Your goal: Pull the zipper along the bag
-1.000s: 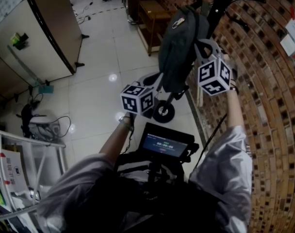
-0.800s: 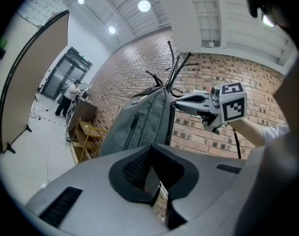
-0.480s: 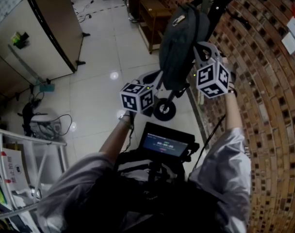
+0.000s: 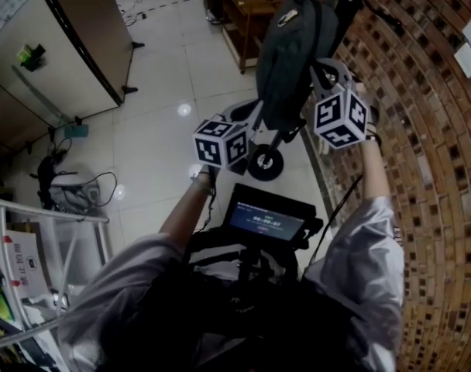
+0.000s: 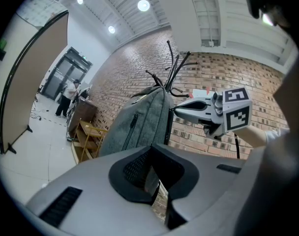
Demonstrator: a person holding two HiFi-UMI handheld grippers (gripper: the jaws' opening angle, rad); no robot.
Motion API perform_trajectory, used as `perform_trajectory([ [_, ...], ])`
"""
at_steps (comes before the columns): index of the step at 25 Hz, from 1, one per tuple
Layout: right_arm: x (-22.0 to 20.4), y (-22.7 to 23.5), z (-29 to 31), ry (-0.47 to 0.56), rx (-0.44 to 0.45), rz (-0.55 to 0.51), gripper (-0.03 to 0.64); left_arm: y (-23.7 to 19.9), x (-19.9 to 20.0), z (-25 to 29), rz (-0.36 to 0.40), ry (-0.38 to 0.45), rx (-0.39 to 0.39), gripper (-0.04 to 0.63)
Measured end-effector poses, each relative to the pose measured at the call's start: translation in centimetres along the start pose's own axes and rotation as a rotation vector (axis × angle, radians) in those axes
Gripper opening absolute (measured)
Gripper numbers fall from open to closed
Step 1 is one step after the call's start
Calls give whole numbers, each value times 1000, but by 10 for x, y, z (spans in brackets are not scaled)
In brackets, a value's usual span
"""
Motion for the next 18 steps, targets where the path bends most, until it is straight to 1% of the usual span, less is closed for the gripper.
perform_trajectory([
  [14,-3,-9,-2,-3,13,19,23,1,-2,-6,-5,-1,10,3],
  [18,-11,-14,-1,-26,5,32,28,2,-4,-7,-2,-5,11,3],
])
Point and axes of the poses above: the fingertips, and each gripper's own axes: z forward along the fingers, y to its right, x out of its top, the point moved 2 cm from there along -z, backward along the fingers, and after that the axes turned 10 degrees about -z, right-handed, at the moved point
